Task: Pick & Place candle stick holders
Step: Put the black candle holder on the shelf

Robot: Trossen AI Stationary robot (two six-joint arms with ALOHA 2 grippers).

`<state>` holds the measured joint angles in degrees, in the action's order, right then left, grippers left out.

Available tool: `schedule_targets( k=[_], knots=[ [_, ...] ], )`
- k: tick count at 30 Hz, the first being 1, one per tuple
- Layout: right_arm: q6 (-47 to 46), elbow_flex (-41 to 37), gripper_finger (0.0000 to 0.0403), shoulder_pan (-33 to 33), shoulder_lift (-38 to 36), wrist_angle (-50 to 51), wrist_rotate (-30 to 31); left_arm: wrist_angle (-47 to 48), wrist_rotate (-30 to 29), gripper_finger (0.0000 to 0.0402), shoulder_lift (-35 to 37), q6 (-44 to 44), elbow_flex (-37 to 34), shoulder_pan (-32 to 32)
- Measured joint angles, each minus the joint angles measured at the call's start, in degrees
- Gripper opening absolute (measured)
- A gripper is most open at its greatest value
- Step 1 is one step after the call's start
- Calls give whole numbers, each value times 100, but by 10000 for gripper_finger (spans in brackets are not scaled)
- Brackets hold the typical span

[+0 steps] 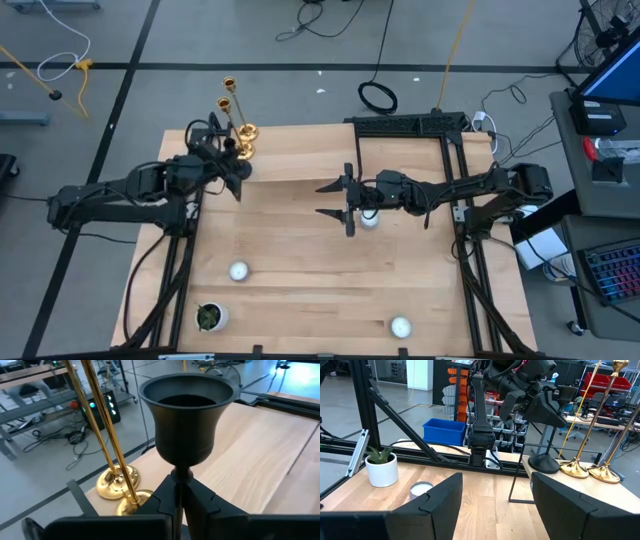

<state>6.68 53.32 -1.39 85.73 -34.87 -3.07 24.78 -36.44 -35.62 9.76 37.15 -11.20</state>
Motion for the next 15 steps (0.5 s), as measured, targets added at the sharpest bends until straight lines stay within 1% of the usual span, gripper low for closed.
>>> schedule_targets(
  k=[3, 6, 9, 15],
  knots=[
    [0, 0, 233, -2, 0, 0, 0, 29, 293, 15, 5, 33, 2, -116],
    [0, 0, 233, -2, 0, 0, 0, 23, 497, 30, 4, 91, 2, -164],
    [-1, 1, 233, -1, 0, 0, 0, 85, 588, 44, -1, 112, 2, -157],
    [0, 2, 233, 0, 0, 0, 0, 93, 662, 49, 0, 108, 2, -157]
  ],
)
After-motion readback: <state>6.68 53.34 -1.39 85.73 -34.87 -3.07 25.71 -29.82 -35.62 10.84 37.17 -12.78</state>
